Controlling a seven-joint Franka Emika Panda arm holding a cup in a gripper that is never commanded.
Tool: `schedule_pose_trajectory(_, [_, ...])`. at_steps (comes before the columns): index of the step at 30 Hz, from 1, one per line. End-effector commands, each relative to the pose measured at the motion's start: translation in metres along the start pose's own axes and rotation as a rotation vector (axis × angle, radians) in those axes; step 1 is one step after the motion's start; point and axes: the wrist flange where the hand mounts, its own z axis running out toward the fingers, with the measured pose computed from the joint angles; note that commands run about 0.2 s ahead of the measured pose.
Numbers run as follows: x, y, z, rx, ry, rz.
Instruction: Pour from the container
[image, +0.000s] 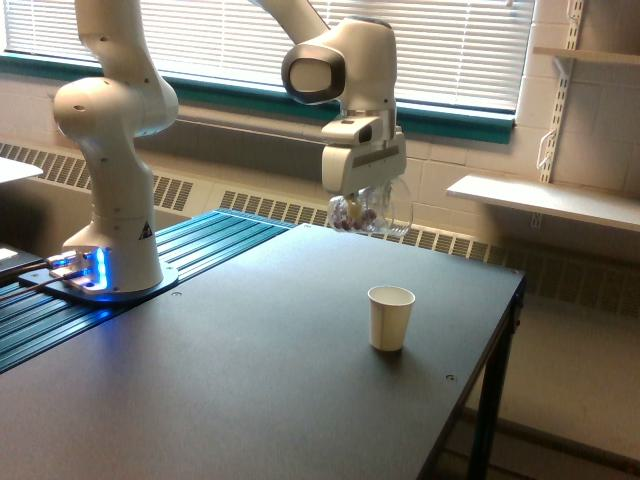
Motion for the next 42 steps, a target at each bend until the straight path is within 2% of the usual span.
schedule_pose_trajectory(1, [0.017,0.003,0.003,-0.010,-0.014,0.005])
schedule_pose_trajectory(8, [0.030,0.008,0.014,-0.043,-0.060,0.054])
schedule_pose_trajectory(11, [0.029,0.008,0.021,-0.058,-0.077,0.049])
schedule_pose_trajectory(20, [0.016,0.013,0.047,-0.101,-0.170,0.054])
schedule_pose_trajectory(28, [0.013,0.010,0.056,-0.119,-0.238,0.075])
schedule_pose_trajectory(42, [0.021,-0.002,0.054,-0.129,-0.258,0.107])
